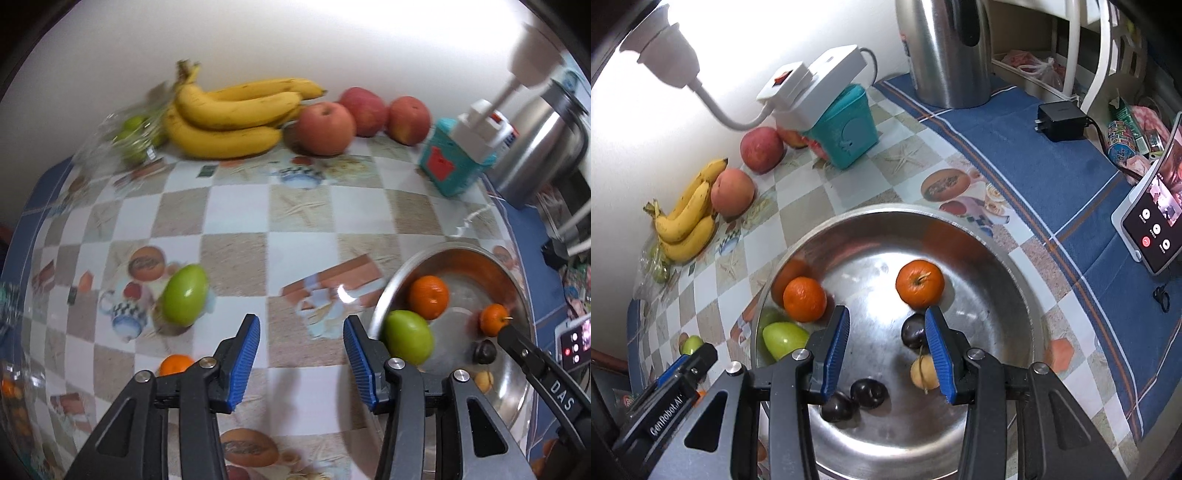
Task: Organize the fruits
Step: 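Withdraw both open tools from the basin toward the loose fruits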
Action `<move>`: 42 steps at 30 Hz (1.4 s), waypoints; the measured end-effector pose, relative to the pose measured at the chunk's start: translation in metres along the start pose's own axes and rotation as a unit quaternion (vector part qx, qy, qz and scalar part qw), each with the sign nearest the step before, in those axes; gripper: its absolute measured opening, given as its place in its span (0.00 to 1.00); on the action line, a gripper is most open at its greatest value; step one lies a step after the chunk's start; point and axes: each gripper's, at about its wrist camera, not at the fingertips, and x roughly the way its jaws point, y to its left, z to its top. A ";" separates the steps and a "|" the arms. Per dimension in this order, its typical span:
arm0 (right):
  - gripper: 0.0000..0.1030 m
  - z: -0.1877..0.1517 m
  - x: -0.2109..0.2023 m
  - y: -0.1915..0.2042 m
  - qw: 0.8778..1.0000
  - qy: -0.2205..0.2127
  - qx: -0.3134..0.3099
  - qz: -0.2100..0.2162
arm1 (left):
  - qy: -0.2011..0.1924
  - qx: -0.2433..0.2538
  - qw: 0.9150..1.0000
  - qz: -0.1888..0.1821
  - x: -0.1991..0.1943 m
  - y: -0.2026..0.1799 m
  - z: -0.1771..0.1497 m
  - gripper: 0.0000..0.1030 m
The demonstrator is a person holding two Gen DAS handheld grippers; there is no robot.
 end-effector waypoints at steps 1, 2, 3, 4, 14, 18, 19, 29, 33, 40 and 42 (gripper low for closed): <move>0.43 -0.002 0.000 0.001 1.000 0.002 -0.002 -0.001 | 0.001 -0.006 1.000 0.003 0.000 0.004 -0.001 0.54; 0.43 -0.003 0.001 0.003 1.000 0.003 -0.005 -0.003 | 0.003 -0.012 1.000 0.005 0.000 0.009 -0.002 0.55; 0.43 -0.005 0.001 0.004 1.000 0.005 -0.008 -0.004 | 0.003 -0.016 1.000 0.007 0.000 0.012 -0.002 0.55; 0.43 -0.007 0.001 0.006 1.000 0.006 -0.010 -0.005 | 0.004 -0.022 1.000 0.010 0.000 0.016 -0.003 0.55; 0.61 -0.012 0.001 0.017 0.999 0.009 -0.031 -0.005 | 0.007 -0.050 0.998 0.029 0.001 0.037 -0.003 0.67; 0.67 -0.012 0.003 0.019 0.999 0.010 -0.035 -0.005 | 0.011 -0.053 0.998 0.041 0.004 0.039 -0.003 0.79; 0.68 -0.012 0.004 0.019 0.999 0.011 -0.037 -0.006 | 0.011 -0.054 0.997 0.044 0.004 0.040 -0.003 0.82; 0.81 -0.013 0.006 0.022 0.999 0.012 -0.048 -0.014 | 0.007 -0.057 0.996 0.068 0.007 0.043 -0.004 0.98; 0.81 -0.012 0.006 0.022 0.999 0.009 -0.048 -0.014 | 0.007 -0.055 0.996 0.071 0.007 0.042 -0.004 1.00; 0.81 -0.012 0.004 0.022 0.998 0.003 -0.053 -0.016 | 0.004 -0.053 0.995 0.078 0.006 0.043 -0.003 1.00; 0.81 -0.012 0.004 0.023 0.998 0.000 -0.055 -0.016 | 0.003 -0.052 0.996 0.078 0.005 0.043 -0.003 1.00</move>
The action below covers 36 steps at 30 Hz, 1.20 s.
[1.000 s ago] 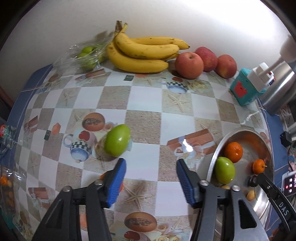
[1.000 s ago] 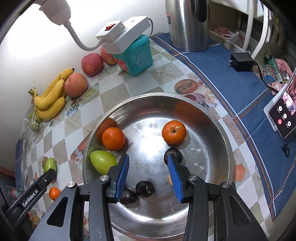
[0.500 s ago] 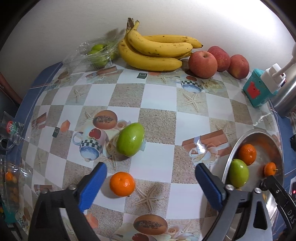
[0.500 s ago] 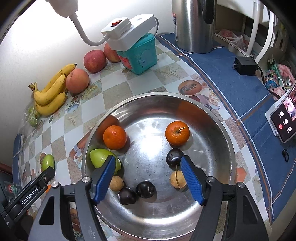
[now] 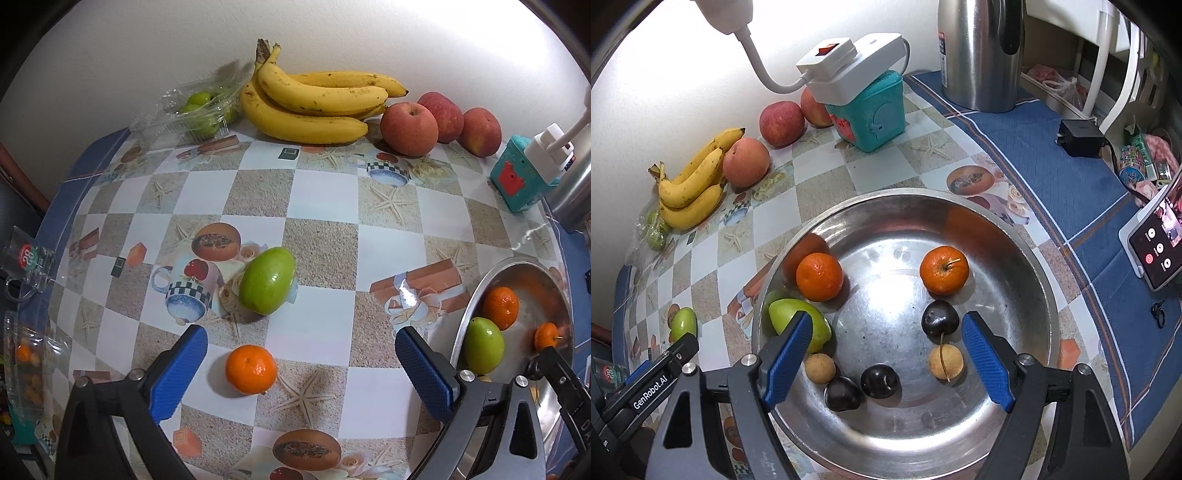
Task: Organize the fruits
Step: 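Withdraw both open tools from the basin toward the loose fruits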
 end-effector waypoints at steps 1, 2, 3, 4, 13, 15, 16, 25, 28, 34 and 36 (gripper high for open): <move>0.81 0.000 0.000 0.000 1.000 -0.001 -0.001 0.000 | 0.000 0.001 1.000 0.000 0.000 0.000 0.000 1.00; 0.81 0.000 0.000 0.001 1.000 -0.001 -0.003 -0.001 | -0.001 0.003 1.000 -0.001 0.000 -0.001 0.000 1.00; 0.81 0.000 0.000 0.001 1.000 -0.002 -0.005 -0.002 | -0.001 0.005 1.000 -0.001 -0.001 -0.001 0.000 1.00; 0.81 0.000 0.001 0.002 1.000 -0.002 -0.005 -0.004 | -0.001 0.007 1.000 -0.001 -0.001 -0.001 0.000 1.00; 0.81 0.000 0.005 0.004 1.000 -0.003 -0.003 -0.009 | -0.011 0.023 1.000 0.010 -0.005 0.002 0.004 1.00; 0.81 0.000 0.005 0.005 1.000 -0.002 -0.004 -0.008 | -0.014 0.031 0.999 0.012 -0.007 0.004 0.005 1.00; 0.81 0.000 0.005 0.006 1.000 -0.002 -0.005 -0.006 | -0.017 0.037 0.999 0.016 -0.008 0.005 0.006 1.00; 0.81 -0.001 0.003 0.025 0.999 -0.001 -0.032 -0.006 | -0.024 0.053 0.998 0.038 -0.012 0.019 0.012 1.00; 0.81 -0.002 0.003 0.030 0.999 0.001 -0.040 -0.008 | -0.024 0.056 0.997 0.045 -0.012 0.024 0.013 1.00; 0.81 -0.003 0.003 0.041 0.999 0.000 -0.052 -0.008 | -0.024 0.047 0.997 0.059 -0.013 0.042 0.016 1.00; 0.81 -0.004 0.003 0.046 0.998 0.000 -0.059 -0.008 | -0.024 0.041 0.997 0.066 -0.013 0.049 0.018 1.00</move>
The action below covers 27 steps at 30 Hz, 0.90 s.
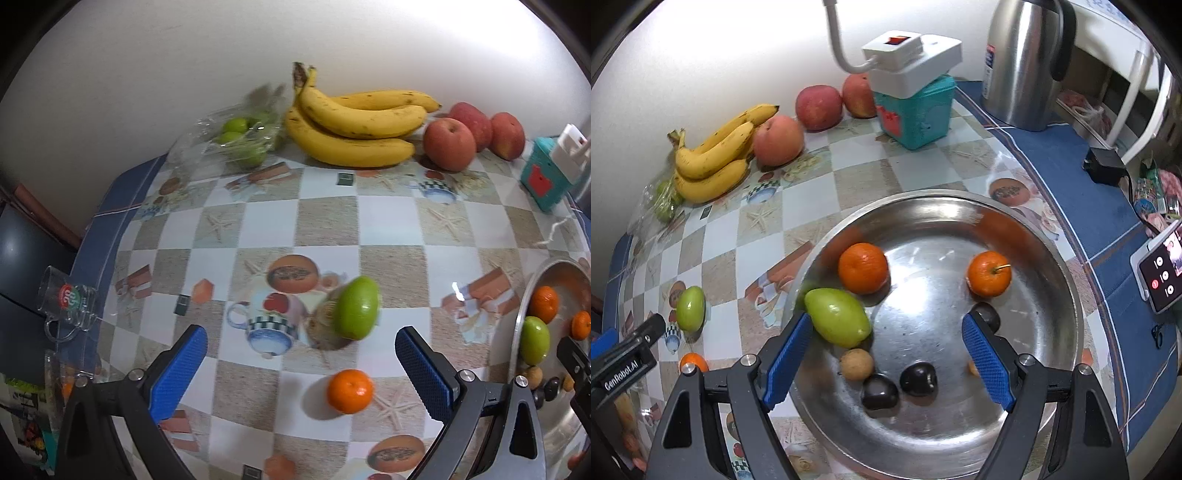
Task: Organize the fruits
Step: 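Withdraw both open tools from the basin toward the loose fruits, then lower the right tool onto the loose mandarin and close it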
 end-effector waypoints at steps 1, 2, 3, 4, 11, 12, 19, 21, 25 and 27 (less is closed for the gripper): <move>0.81 0.000 0.000 0.002 1.000 0.000 -0.003 0.000 | 0.001 -0.002 1.000 0.003 0.001 0.003 0.000 1.00; 0.81 -0.001 0.000 0.005 1.000 0.000 -0.005 0.000 | 0.002 -0.005 1.000 0.006 0.002 0.007 0.001 1.00; 0.81 -0.001 0.001 0.008 1.000 0.001 -0.010 0.001 | 0.002 -0.008 1.000 0.007 0.003 0.010 0.001 1.00; 0.81 -0.001 0.001 0.011 1.000 0.001 -0.012 0.001 | 0.003 -0.010 1.000 0.008 0.004 0.013 0.002 1.00; 0.81 -0.003 0.002 0.031 1.000 -0.001 -0.029 0.011 | 0.016 -0.024 1.000 0.011 0.015 0.035 0.003 1.00; 0.81 -0.003 0.002 0.035 0.999 -0.001 -0.033 0.013 | 0.017 -0.024 0.999 0.015 0.016 0.038 0.003 1.00; 0.81 -0.006 0.002 0.058 0.998 -0.004 -0.044 0.040 | 0.027 -0.030 0.999 0.020 0.026 0.058 0.002 1.00; 0.81 -0.006 0.002 0.066 0.998 -0.005 -0.050 0.046 | 0.031 -0.034 0.999 0.017 0.029 0.064 0.001 1.00; 0.81 -0.010 0.003 0.083 0.996 -0.002 -0.065 0.063 | 0.039 -0.043 0.998 0.017 0.035 0.074 -0.001 1.00; 0.81 -0.013 0.004 0.092 0.995 0.000 -0.073 0.071 | 0.043 -0.048 0.998 0.015 0.037 0.079 -0.002 1.00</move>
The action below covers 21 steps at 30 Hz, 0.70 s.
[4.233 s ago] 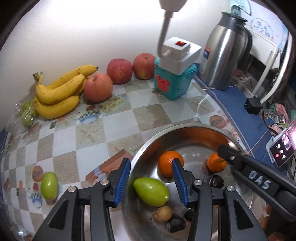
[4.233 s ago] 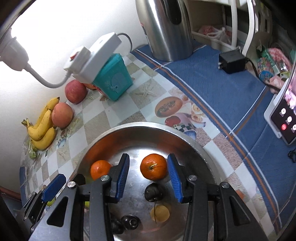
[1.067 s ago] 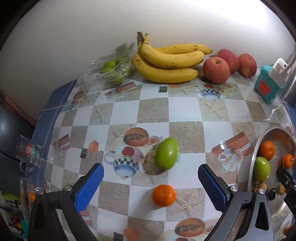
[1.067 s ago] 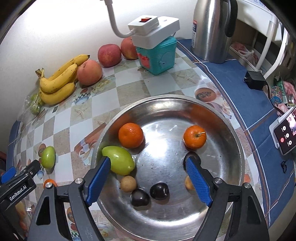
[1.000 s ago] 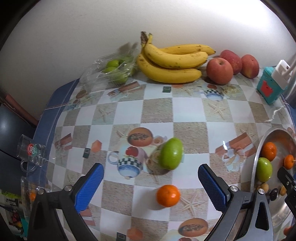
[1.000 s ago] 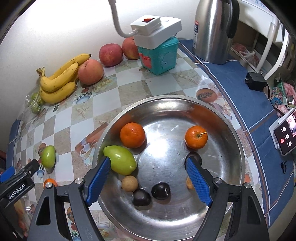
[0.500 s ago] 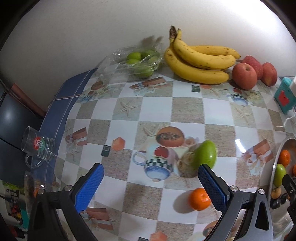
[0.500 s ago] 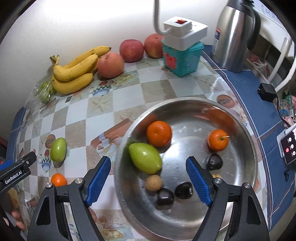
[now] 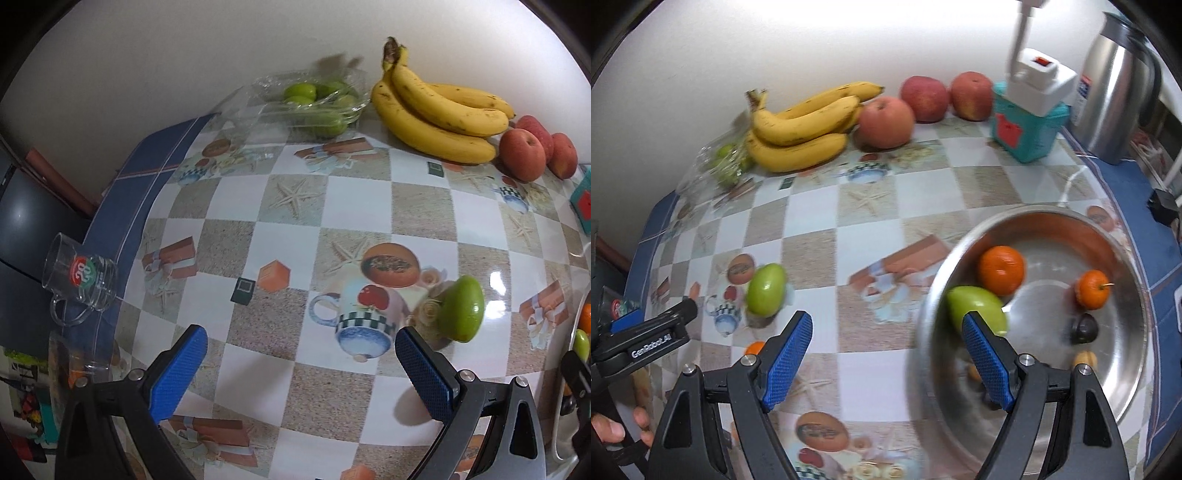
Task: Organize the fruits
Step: 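Lower the right tool onto the loose mandarin and close it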
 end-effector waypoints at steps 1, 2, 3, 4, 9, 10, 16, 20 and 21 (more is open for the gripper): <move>0.81 -0.001 0.001 0.004 1.000 0.001 -0.003 0.002 | 0.002 -0.002 1.000 -0.001 0.001 0.002 0.000 1.00; 0.81 -0.002 0.003 0.010 1.000 0.003 -0.008 0.006 | 0.004 -0.004 1.000 -0.002 0.003 0.005 -0.001 1.00; 0.81 -0.002 0.004 0.014 1.000 0.004 -0.012 0.008 | 0.006 -0.006 1.000 -0.001 0.004 0.007 -0.001 1.00; 0.81 -0.003 0.005 0.018 1.000 0.004 -0.015 0.010 | 0.007 -0.007 1.000 0.000 0.005 0.009 -0.001 1.00; 0.81 -0.005 0.009 0.037 0.999 0.008 -0.028 0.023 | 0.019 -0.014 1.000 -0.008 0.012 0.015 -0.004 1.00; 0.81 -0.006 0.011 0.040 0.999 0.010 -0.030 0.025 | 0.021 -0.015 1.000 -0.008 0.013 0.016 -0.005 1.00; 0.81 -0.013 0.022 0.055 0.998 0.027 -0.046 0.030 | 0.046 -0.009 0.999 -0.011 0.028 0.014 -0.011 1.00; 0.81 -0.017 0.029 0.064 0.997 0.038 -0.054 0.033 | 0.059 -0.006 0.998 -0.005 0.036 0.015 -0.015 1.00; 0.81 -0.018 0.031 0.065 0.997 0.041 -0.055 0.035 | 0.060 -0.007 0.998 -0.003 0.038 0.016 -0.015 1.00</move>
